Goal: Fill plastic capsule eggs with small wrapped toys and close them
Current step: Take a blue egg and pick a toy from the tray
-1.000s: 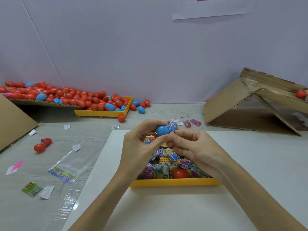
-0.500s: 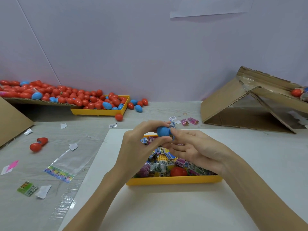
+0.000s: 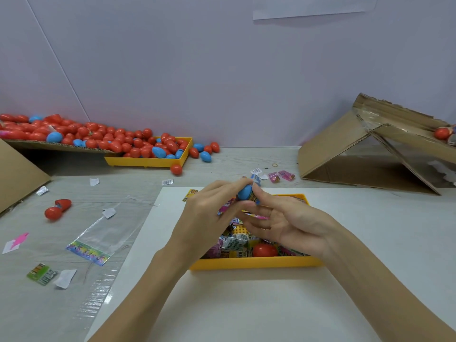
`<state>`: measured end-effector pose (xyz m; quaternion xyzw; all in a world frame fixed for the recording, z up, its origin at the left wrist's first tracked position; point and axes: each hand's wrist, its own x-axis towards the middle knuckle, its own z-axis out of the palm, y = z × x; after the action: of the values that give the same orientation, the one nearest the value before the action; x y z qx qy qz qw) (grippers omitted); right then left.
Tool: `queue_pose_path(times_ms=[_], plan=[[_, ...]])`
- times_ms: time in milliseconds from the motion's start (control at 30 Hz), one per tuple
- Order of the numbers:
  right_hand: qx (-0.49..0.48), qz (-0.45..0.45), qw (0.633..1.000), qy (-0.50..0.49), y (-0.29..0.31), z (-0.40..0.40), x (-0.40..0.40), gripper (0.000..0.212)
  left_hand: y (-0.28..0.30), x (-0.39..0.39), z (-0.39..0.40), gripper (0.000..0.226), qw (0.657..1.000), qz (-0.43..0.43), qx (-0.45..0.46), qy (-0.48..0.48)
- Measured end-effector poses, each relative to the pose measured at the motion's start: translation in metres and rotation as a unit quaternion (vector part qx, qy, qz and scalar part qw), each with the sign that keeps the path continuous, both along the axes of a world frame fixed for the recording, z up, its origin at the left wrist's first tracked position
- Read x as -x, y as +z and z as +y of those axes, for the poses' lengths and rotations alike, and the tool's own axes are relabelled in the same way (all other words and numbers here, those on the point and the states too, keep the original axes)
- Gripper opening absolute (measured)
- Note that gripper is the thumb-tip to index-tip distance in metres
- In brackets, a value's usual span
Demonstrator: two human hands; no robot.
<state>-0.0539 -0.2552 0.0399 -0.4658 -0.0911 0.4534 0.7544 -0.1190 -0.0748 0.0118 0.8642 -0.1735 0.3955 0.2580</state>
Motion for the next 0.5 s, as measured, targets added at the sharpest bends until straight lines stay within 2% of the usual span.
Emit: queue_pose_path(times_ms=[200, 333, 433, 500], plan=[[-0.014, 0.054, 0.998, 0.002, -0.0037, 0.0037, 0.0003, 0.035, -0.0011, -0.0021, 0.0063, 0.045, 1.0, 0.014, -0.011, 0.004], [-0.014, 0.067, 0.998, 0.004, -0.0057, 0.0047, 0.0006, 0.042, -0.0005, -0.0009, 0.0059, 0.042, 1.0, 0.019, -0.008, -0.011], [-0.012, 0.06, 0.998, -0.007, -0.0063, 0.0053, 0.0006, 0.042, -0.0004, -0.0009, 0.0074, 0.043, 0.999, 0.027, -0.01, -0.017], [0.0, 0.016, 1.0, -0.027, -0.0054, 0.004, 0.0004, 0.043, -0.0006, -0.0015, 0.0069, 0.045, 0.999, 0.032, -0.013, -0.015]])
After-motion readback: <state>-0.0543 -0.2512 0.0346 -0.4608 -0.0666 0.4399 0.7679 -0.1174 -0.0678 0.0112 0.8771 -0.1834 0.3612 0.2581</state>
